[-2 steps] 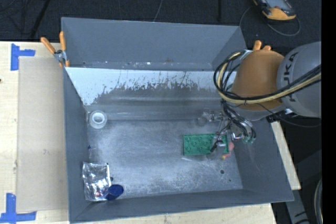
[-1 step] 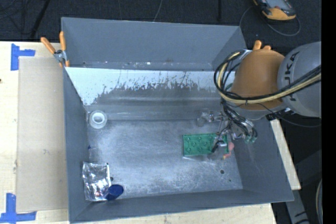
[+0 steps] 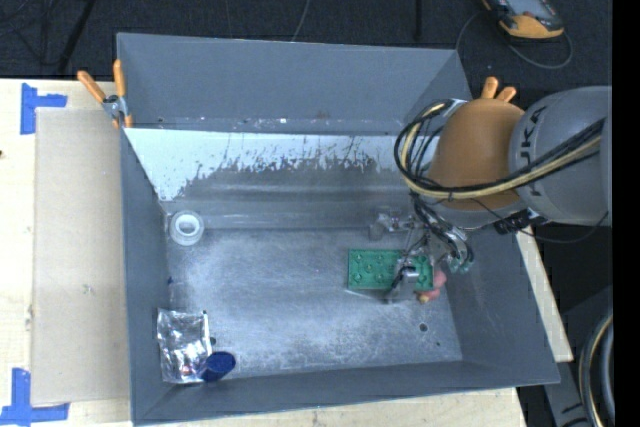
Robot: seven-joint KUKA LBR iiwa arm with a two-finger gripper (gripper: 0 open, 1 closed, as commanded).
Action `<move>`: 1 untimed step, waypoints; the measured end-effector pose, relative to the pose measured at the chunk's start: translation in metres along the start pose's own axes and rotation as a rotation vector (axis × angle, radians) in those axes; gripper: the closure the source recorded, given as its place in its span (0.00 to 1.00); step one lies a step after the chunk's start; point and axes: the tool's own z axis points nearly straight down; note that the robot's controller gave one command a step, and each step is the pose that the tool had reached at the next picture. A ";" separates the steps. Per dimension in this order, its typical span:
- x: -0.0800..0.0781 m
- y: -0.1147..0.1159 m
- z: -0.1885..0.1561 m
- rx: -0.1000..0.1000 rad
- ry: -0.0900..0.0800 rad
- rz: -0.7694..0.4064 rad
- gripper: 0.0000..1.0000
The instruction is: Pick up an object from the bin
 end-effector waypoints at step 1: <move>0.000 0.001 0.000 -0.001 0.000 -0.002 0.00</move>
Offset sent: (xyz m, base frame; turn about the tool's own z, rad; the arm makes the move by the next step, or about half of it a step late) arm 0.0000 0.0000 0.0000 0.0000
